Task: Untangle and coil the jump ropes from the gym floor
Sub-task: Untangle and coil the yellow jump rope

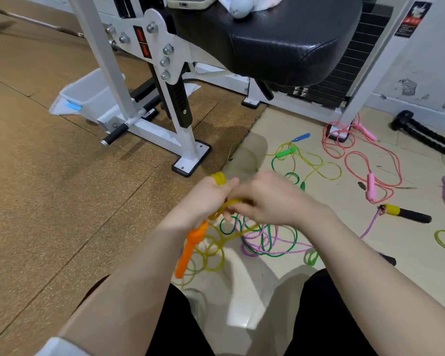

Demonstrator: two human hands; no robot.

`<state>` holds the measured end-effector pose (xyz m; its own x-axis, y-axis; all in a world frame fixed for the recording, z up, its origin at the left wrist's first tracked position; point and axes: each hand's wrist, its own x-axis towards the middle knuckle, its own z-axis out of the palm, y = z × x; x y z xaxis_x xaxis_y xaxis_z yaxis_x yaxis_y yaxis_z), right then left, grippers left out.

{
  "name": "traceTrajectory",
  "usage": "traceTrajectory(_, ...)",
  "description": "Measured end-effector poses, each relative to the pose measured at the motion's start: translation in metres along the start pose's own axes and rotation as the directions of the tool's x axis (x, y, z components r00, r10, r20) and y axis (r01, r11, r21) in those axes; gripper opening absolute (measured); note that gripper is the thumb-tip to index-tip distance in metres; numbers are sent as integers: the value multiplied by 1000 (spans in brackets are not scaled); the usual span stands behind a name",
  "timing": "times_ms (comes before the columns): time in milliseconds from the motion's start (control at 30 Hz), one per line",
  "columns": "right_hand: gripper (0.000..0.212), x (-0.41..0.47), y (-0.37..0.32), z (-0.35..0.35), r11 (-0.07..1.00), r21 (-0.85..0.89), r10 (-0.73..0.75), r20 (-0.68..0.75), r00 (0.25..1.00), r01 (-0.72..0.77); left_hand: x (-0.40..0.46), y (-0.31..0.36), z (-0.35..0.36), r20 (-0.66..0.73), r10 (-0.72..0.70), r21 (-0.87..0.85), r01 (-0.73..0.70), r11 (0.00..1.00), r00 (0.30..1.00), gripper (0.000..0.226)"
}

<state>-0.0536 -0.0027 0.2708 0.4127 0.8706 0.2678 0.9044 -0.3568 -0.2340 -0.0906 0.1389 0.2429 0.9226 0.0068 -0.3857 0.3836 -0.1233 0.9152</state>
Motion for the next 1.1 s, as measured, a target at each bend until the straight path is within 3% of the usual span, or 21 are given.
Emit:
traceTrajectory(100, 18, -1, 24, -7, 996, 32, 87, -267, 960, -81, -10, 9, -4, 291, -132, -84, 163, 983, 948, 83)
traceTrajectory(167, 20, 0, 32, -4, 971, 179, 210, -304, 929, -161, -14, 12, -4, 446, -117, -111, 185, 976, 887, 81)
traceTrajectory(233, 25, 2, 34, 4, 901, 357, 328, -184, 927, -248, -18, 12, -3, 477, -62, -116, 133, 984, 877, 59)
traceTrajectory(300, 45, 1, 36, 16, 818, 449, 414, -24, 910, -360, -21, 13, -2, 404, -14, -29, 28, 999, 915, 36)
traceTrajectory(400, 50, -8, 43, 28, 502, 644, 562, 264, 784, -577, -17, 11, -13, 271, -52, 2, 54, 999, 961, 44)
traceTrajectory(500, 16, -28, 62, 36, 225, 789, 686, 288, 668, -572, -15, 12, -30, 310, -32, -229, 107, 968, 950, 45)
traceTrajectory(567, 23, -40, 73, 41, 138, 836, 751, 262, 606, -532, -16, 15, -36, 392, 96, -461, 105, 881, 915, 32)
traceTrajectory(633, 29, -45, 76, 51, 170, 800, 756, 269, 597, -575, -15, 16, -37, 497, 280, -683, 171, 710, 822, 25)
traceTrajectory(700, 32, -43, 76, 64, 337, 670, 742, 243, 625, -661, -13, 15, -35, 564, 440, -796, 317, 516, 699, 30)
traceTrajectory(800, 32, -34, 73, 71, 568, 405, 691, 238, 683, -716, -14, 9, -40, 440, 405, -863, 252, 438, 802, 37)
traceTrajectory(867, 36, -29, 60, 70, 669, 249, 585, 404, 703, -700, -11, 11, -40, 371, 436, -901, 203, 385, 820, 41)
traceTrajectory(933, 40, -25, 38, 65, 779, 126, 434, 597, 674, -614, -5, 14, -37, 209, 421, -932, 50, 358, 883, 46)
traceTrajectory(1000, 34, -22, 12, 53, 866, 90, 299, 695, 654, -491, 1, 14, -40, 9, 240, -920, -86, 382, 971, 52)
traceTrajectory(1100, 24, -16, -22, 21, 966, -2, 189, 692, 697, -259, 9, 14, -42, -265, -29, -760, -190, 621, 964, 48)
